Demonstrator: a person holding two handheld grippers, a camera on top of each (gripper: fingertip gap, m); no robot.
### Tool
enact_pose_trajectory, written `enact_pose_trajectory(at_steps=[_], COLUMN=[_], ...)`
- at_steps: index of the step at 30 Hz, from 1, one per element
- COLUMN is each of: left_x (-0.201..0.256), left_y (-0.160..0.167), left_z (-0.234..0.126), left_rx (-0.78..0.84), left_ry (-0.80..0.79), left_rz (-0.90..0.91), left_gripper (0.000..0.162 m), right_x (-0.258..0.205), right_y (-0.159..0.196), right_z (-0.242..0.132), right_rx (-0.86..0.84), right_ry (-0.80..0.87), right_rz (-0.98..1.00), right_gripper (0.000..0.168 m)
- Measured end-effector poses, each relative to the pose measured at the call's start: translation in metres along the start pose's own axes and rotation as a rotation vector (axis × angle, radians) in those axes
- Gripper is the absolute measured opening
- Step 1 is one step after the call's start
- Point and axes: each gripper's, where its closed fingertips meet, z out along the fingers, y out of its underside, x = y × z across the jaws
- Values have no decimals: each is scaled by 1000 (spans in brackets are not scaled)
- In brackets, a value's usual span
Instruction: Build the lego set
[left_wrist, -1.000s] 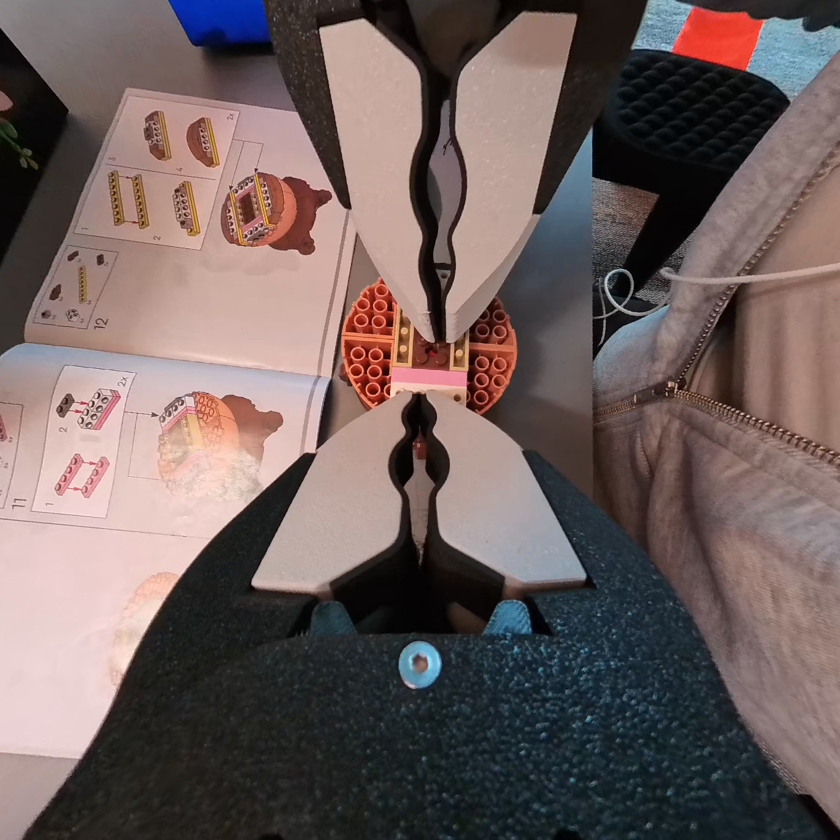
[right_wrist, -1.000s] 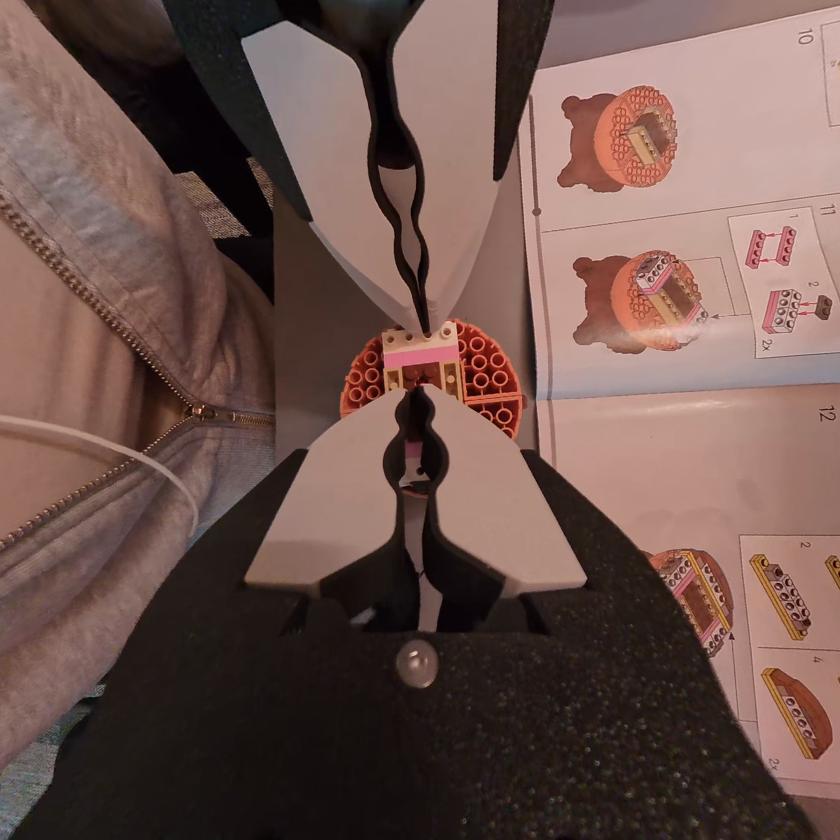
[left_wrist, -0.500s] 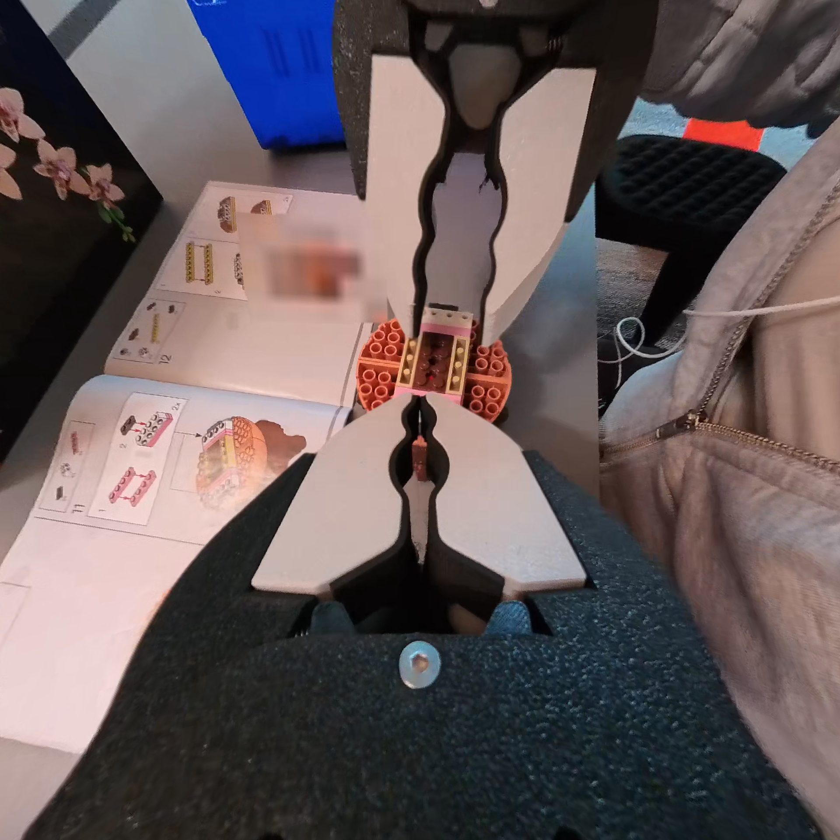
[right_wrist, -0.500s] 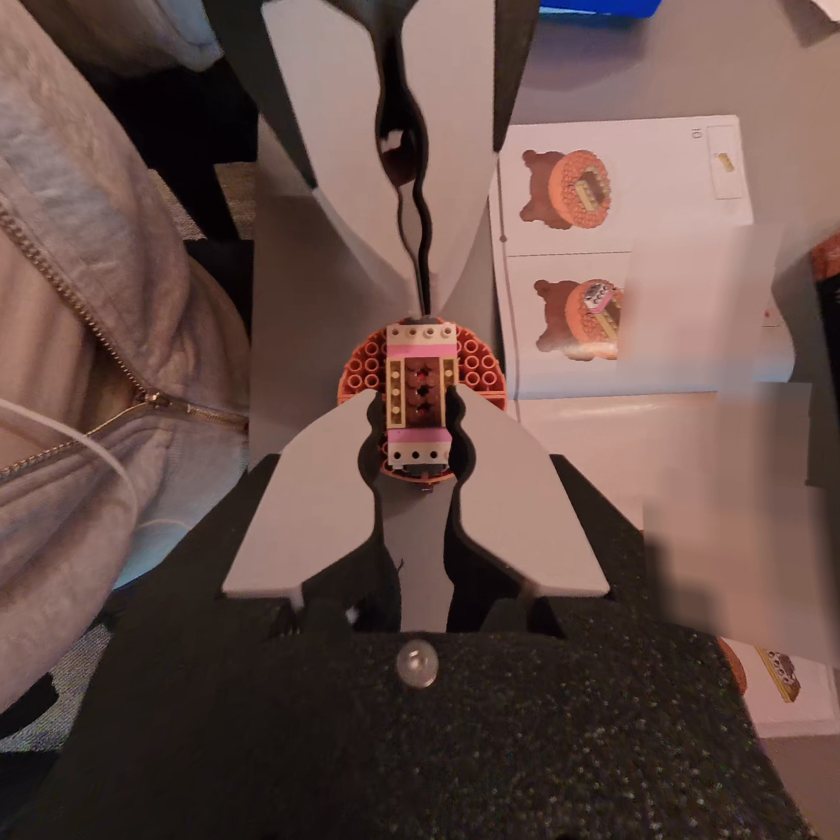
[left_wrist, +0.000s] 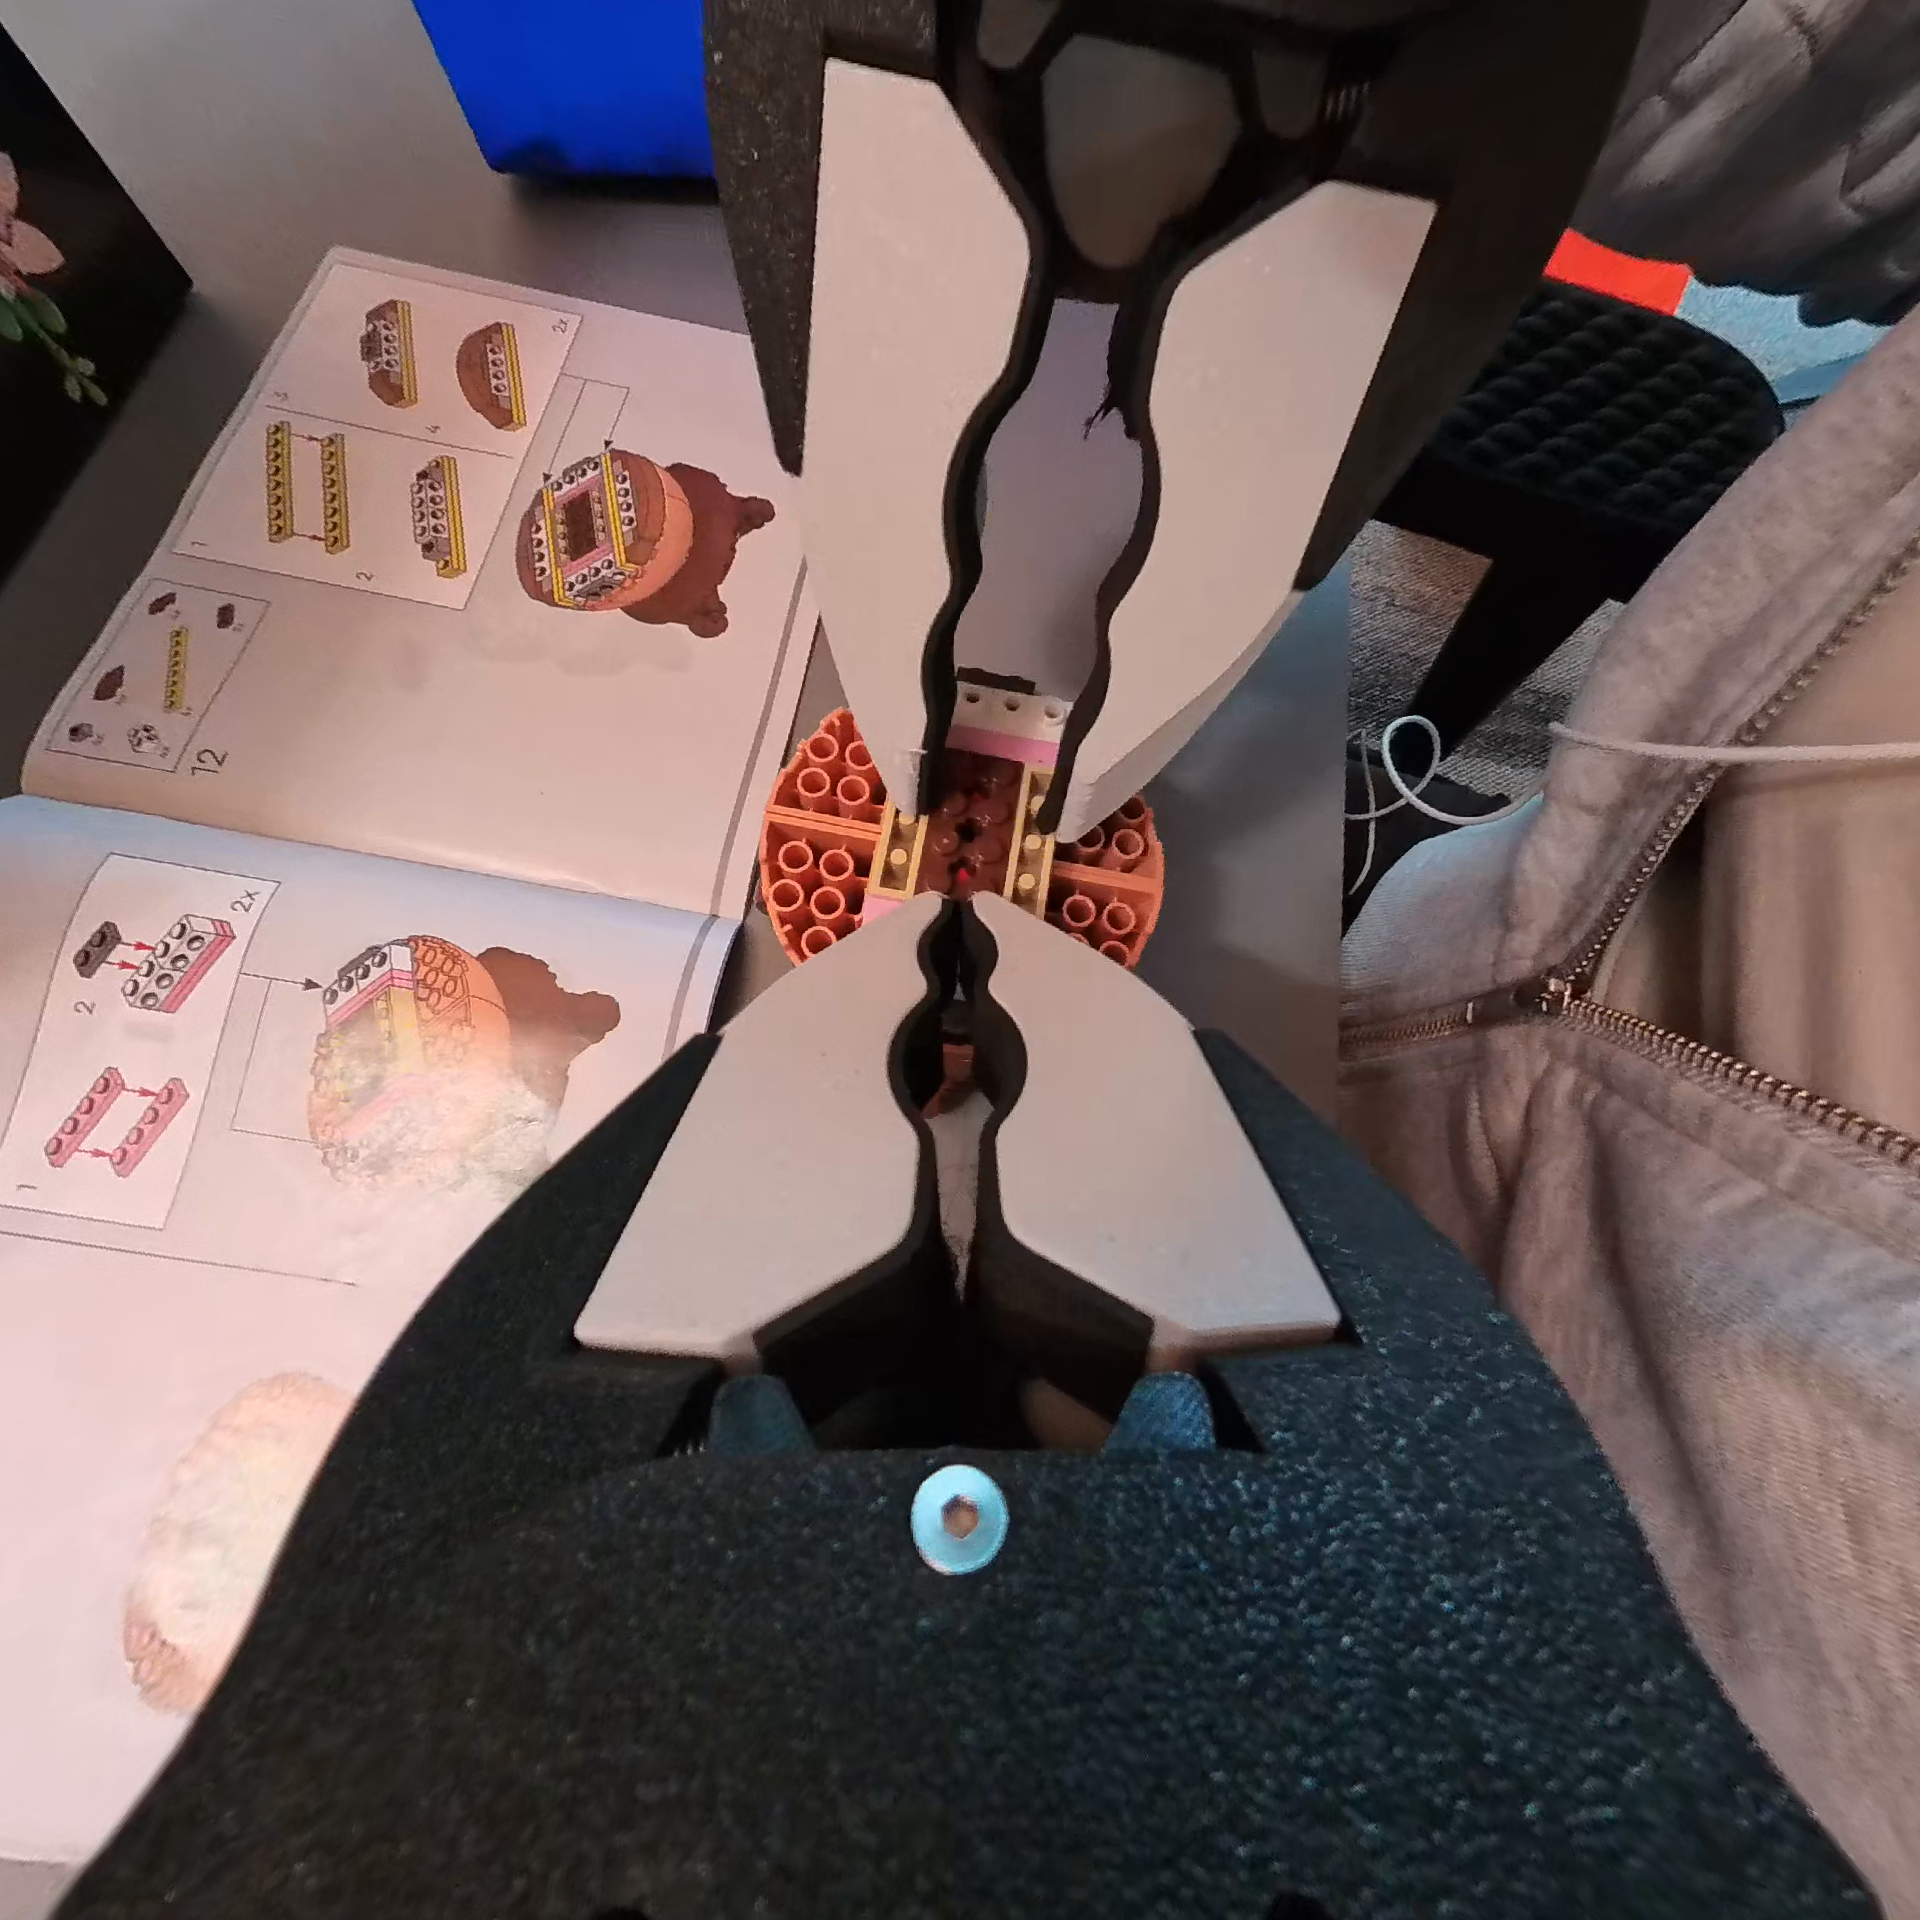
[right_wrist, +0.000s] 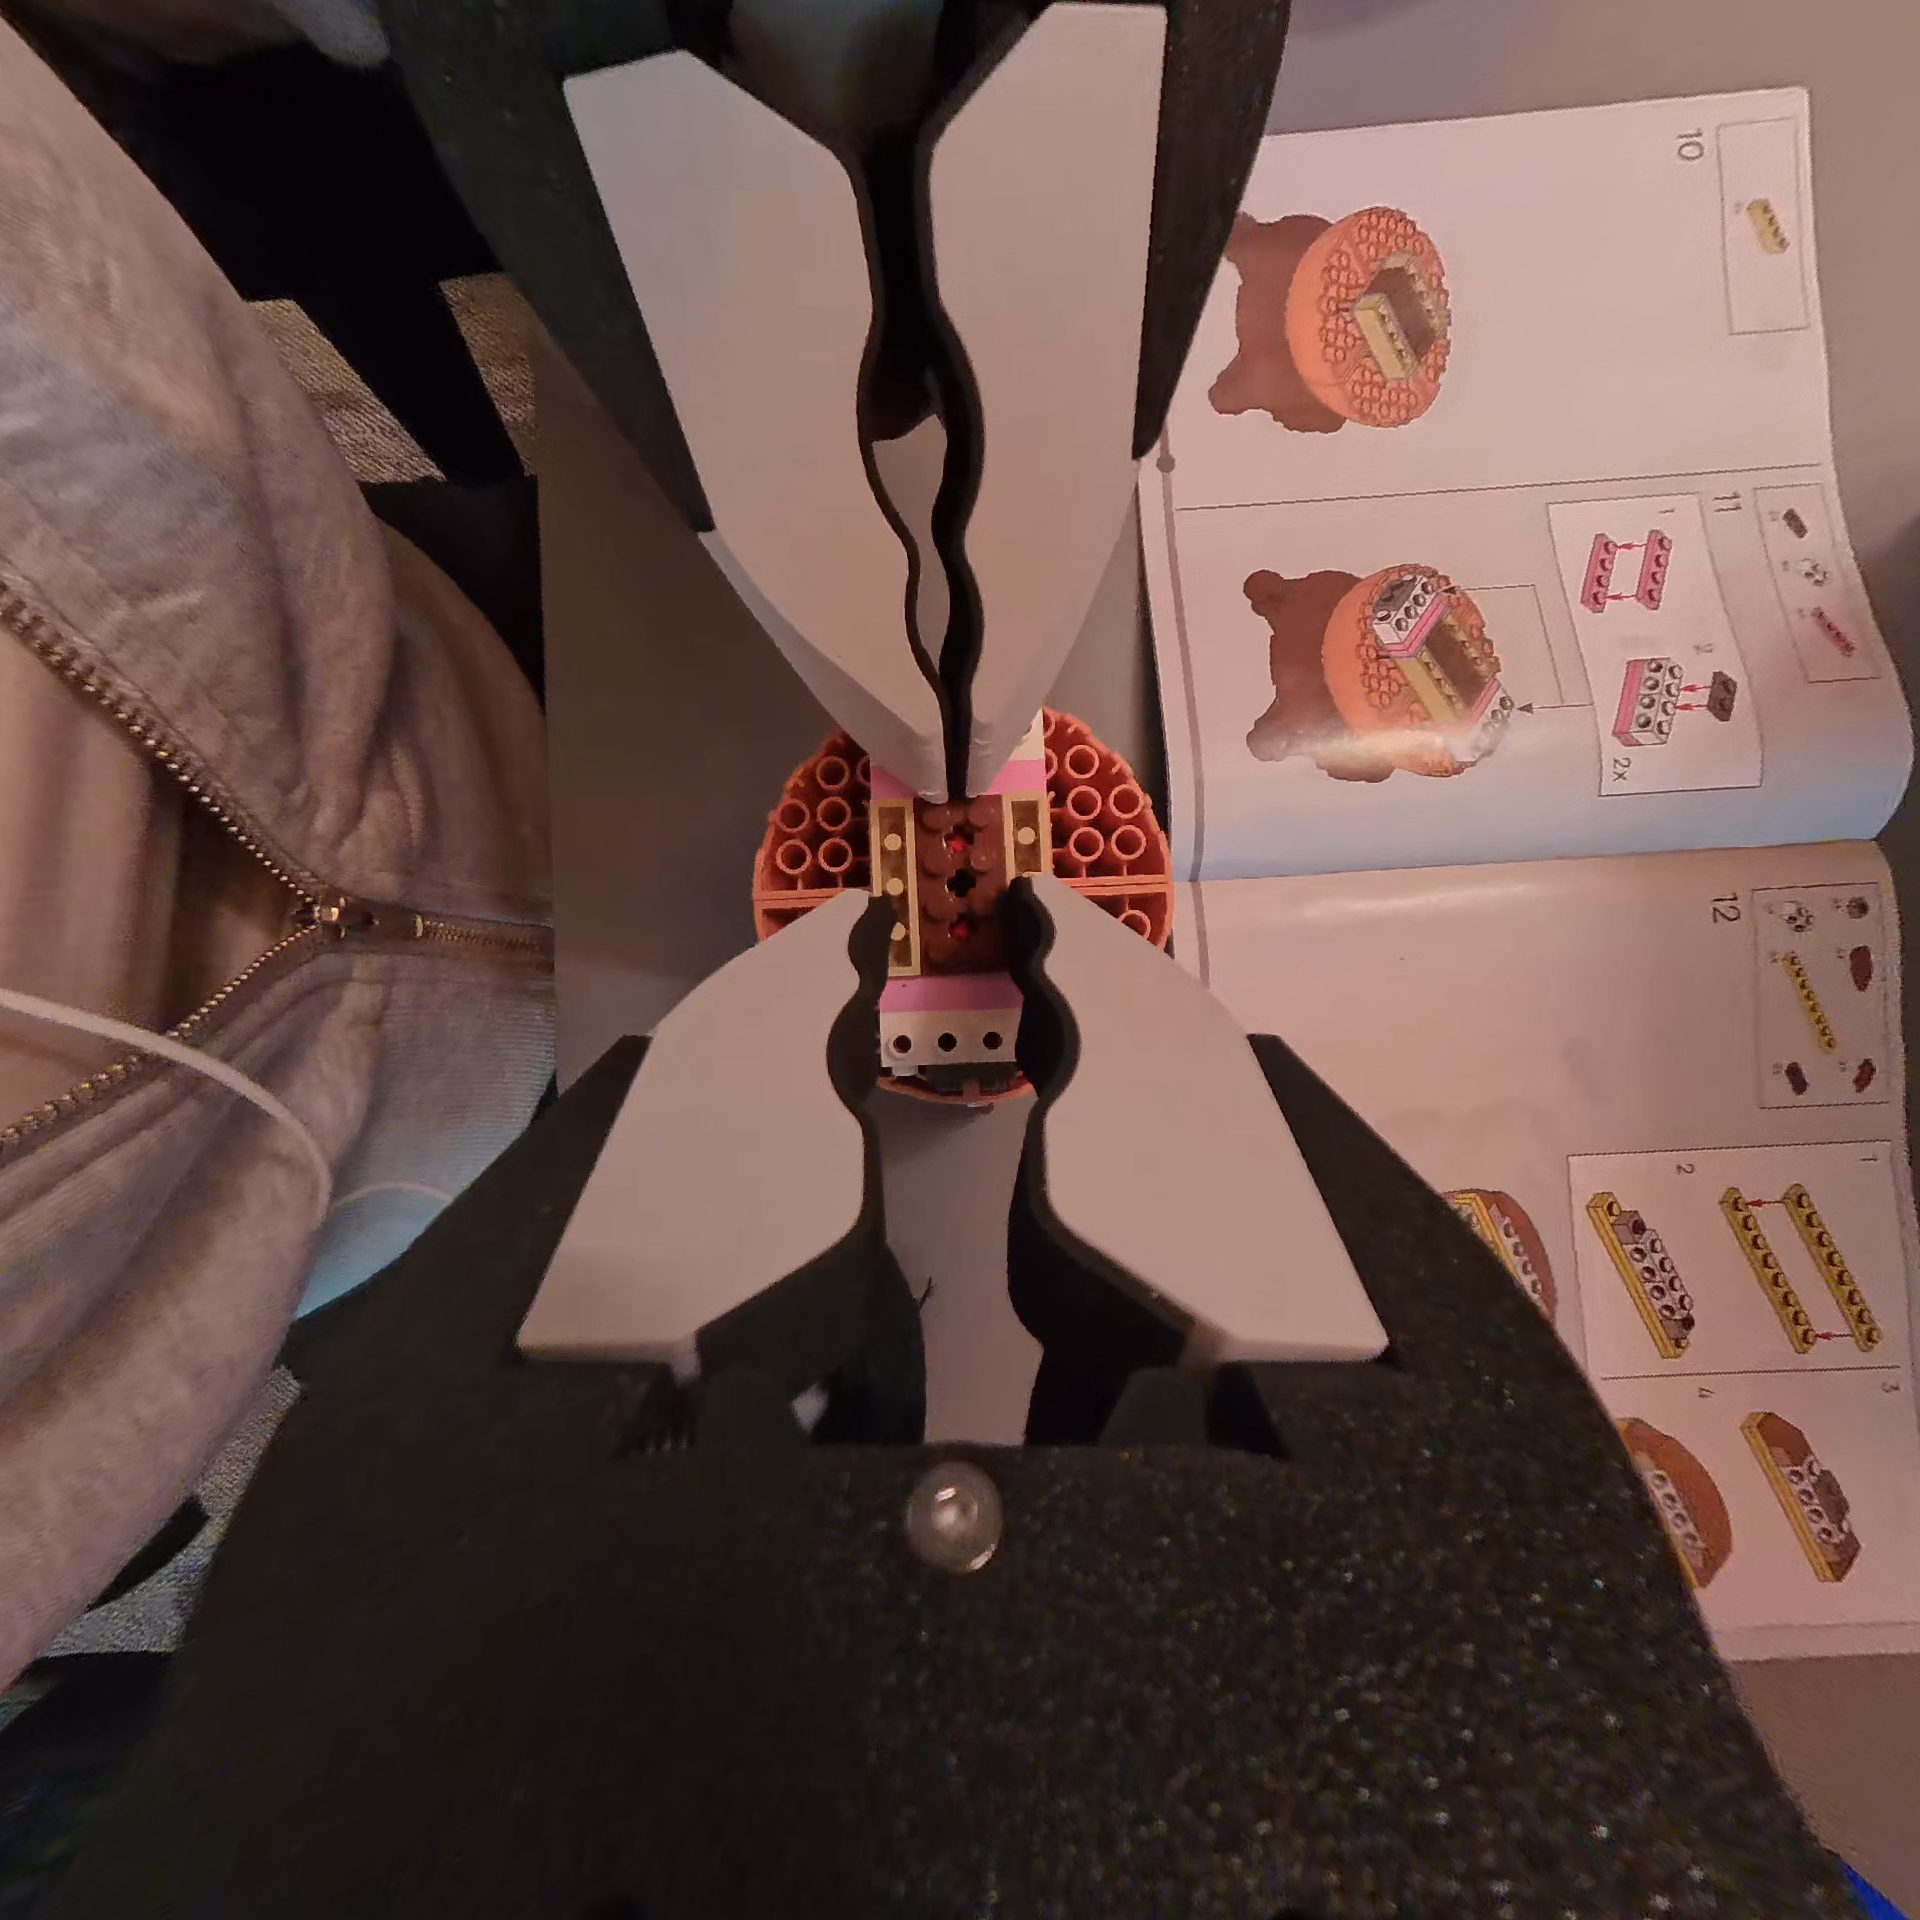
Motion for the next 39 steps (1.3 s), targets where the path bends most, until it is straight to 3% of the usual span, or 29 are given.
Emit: enact_pose_trajectory(at_steps=[11,14,16,17,19,22,24,28,32,34,36,39], left_x=[0,-3,-5,-6,-11,-12,-8,-2,-3,-2,0,-1], left_y=[-1,-5,-21,-27,-27,-11,-4,7,14,14,15,14], left_z=[0,-4,-21,-31,-47,-45,-34,-6,9,12,13,11], left_rx=[26,105,248,314,383,400,401,355,274,262,251,264], left_ry=[11,-21,-49,-61,-80,-73,-48,-12,-3,1,4,-18], left_rz=[-2,-9,-23,-33,-31,-4,24,65,70,97,115,125], left_gripper=[0,0,3,30,40,67,77,89,91,86,71,70], right_x=[0,-3,0,3,10,11,5,1,-2,-1,2,2], right_y=[0,-3,-17,-24,-24,-2,8,18,20,20,18,14], right_z=[0,-4,-19,-29,-43,-34,-20,4,18,22,23,21], right_rx=[-3,37,178,259,360,378,405,404,381,369,377,403], right_ry=[8,7,19,34,70,65,31,32,26,35,53,53], right_rz=[6,-61,-24,1,38,65,97,82,44,21,1,-16], right_gripper=[22,28,32,36,48,83,92,94,91,86,82,81])
